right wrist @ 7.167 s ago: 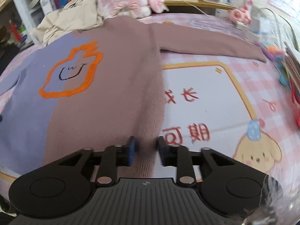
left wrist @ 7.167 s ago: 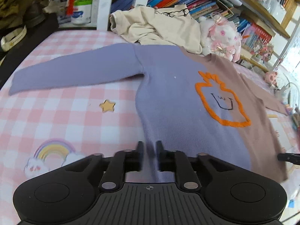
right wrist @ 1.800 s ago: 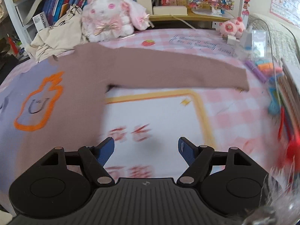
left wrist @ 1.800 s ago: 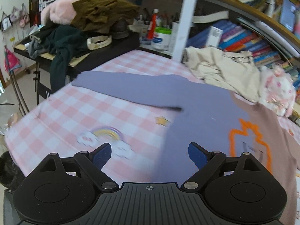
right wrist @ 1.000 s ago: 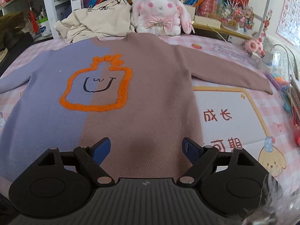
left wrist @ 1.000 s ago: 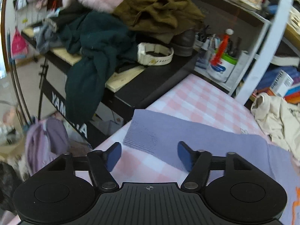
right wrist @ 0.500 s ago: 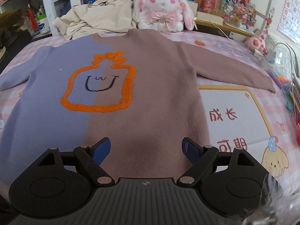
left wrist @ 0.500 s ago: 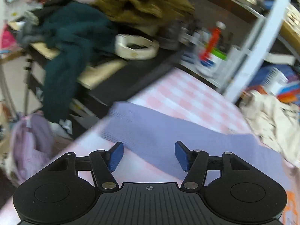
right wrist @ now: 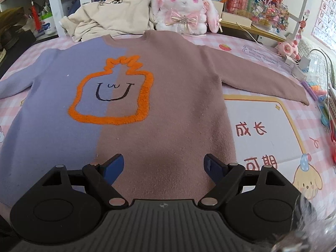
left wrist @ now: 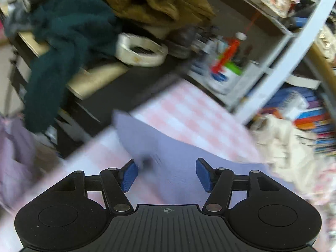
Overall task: Fold clothes
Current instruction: 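Grasp the lavender sleeve cuff with the left gripper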
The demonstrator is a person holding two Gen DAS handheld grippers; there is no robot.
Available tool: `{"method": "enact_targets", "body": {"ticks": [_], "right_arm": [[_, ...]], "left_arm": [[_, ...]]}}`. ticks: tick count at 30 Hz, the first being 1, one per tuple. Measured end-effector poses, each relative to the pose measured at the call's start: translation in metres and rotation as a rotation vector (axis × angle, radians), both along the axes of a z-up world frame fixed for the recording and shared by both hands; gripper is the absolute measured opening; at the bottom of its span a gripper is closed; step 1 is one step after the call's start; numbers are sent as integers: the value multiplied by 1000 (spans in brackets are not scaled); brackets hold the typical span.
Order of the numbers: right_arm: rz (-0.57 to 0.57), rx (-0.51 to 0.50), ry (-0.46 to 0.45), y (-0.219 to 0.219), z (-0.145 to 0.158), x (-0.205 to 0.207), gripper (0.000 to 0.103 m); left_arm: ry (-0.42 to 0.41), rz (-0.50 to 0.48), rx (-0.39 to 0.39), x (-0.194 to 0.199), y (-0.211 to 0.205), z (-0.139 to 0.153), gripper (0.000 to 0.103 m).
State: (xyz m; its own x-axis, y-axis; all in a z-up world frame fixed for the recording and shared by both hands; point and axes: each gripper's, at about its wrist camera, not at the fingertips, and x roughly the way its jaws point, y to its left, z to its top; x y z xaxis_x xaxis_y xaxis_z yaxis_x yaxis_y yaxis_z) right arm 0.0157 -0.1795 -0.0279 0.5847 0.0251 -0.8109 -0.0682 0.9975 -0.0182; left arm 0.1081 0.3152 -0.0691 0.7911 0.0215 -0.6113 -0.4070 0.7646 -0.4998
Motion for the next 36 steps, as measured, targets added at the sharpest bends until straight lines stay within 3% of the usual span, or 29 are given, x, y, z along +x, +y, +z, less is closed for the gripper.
{"method": "enact_targets", "body": {"ticks": [4, 12, 17, 20, 22, 24, 36], "right_arm": [[-2, 2, 0, 1, 0, 1, 83], [-20, 8, 7, -4, 0, -2, 83], [-11, 1, 25, -4, -2, -2, 82], [16, -10, 27, -3, -3, -5, 82], [34, -15, 28, -2, -3, -7, 82], [48, -14, 31, -4, -4, -8, 82], [138, 15, -10, -30, -5, -12, 82]], "left_arm": [[-2, -17, -24, 5, -16, -2, 60], [-6, 162, -98, -6, 24, -4, 58], [8, 211, -130, -9, 37, -6, 43], [25, 231, -136, -10, 41, -8, 27], [35, 243, -140, -11, 44, -10, 5], [25, 243, -146, -14, 46, -11, 3], [-149, 75, 94, -18, -30, 81, 3]]}}
